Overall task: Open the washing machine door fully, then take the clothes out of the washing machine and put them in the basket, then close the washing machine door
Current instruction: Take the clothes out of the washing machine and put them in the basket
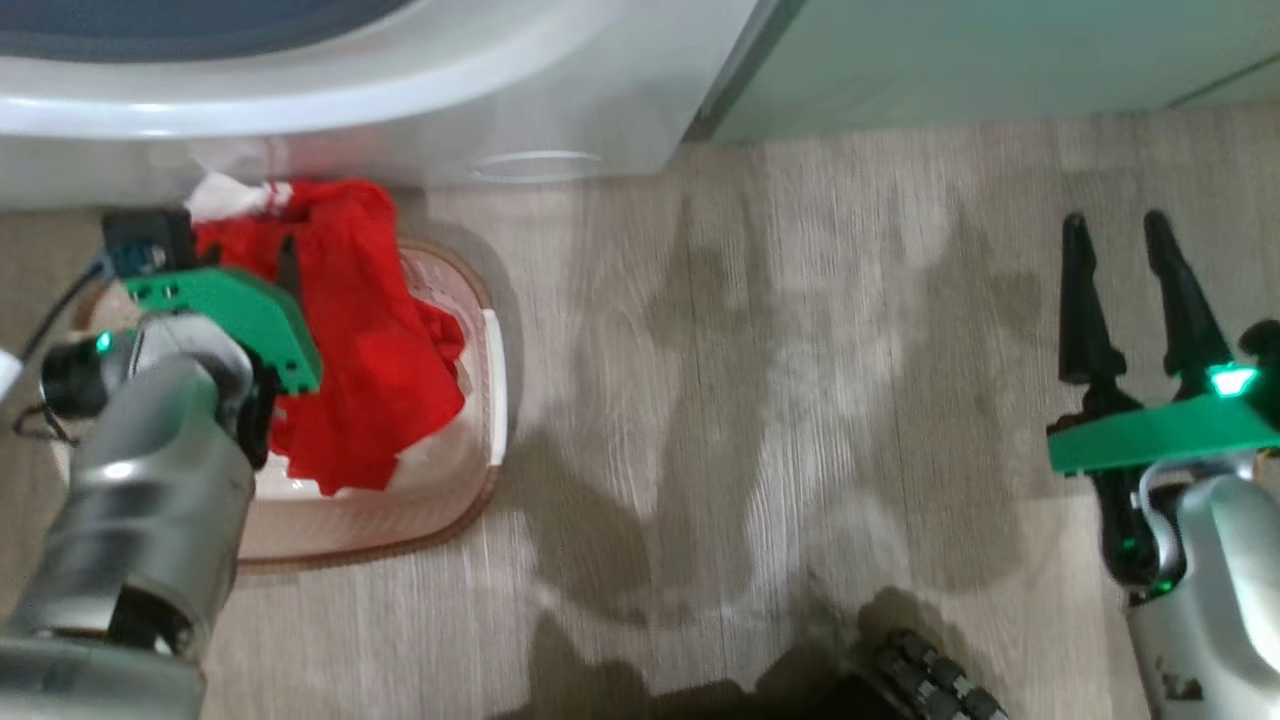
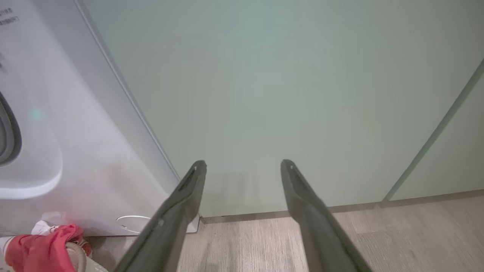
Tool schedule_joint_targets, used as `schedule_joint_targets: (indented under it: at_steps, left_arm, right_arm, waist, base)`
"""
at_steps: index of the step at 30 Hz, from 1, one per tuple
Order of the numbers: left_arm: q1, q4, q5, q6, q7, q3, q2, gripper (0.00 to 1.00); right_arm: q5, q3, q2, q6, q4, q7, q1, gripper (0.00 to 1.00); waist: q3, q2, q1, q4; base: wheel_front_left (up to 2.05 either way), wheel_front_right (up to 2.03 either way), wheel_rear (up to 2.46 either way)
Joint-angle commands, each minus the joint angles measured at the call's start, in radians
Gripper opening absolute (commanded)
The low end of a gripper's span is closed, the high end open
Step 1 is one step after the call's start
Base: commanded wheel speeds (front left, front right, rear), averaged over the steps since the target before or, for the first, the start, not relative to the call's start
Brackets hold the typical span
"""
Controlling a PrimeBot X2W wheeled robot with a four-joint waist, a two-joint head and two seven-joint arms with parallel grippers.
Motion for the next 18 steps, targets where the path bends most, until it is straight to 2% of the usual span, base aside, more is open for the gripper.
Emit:
schedule_joint_targets:
  at_steps: [1,5,9,18]
  left_arm:
    - [-0.01,-0.01,-0.002,0.007,0.011,0.016,0.042,1.0]
    - [-0.045,-0.009,-0.019,0.013,0.072,0.023,0.041,1.0]
    - [-0.06,-0.009,-0.033,0.04,0.117,0.031,0.049,1.0]
    - [-0.095,-0.009,-0.06,0.056,0.141,0.046,0.06,1.0]
  right_arm:
    - [0.004,0.008,-0.002,-0.001,-0.034,-0.006,0.0,1.0]
    - [0.006,-0.005,0.001,-0.001,-0.041,-0.006,-0.012,1.0]
    - [0.006,-0.017,0.003,-0.001,-0.052,-0.006,-0.02,1.0]
    - [0.0,-0.035,-0.008,-0.001,-0.071,-0.006,-0.022,1.0]
  waist:
    - [0.051,0.0,0.0,-0.024]
    - [0.106,0.0,0.0,-0.043]
    - [0.15,0.0,0.0,-0.057]
    - [0.219,0.0,0.0,-0.052]
  base:
    - [0.0,0.0,0.0]
    - [0.0,0.0,0.0]
    - [0.0,0.0,0.0]
    - [0.0,0.0,0.0]
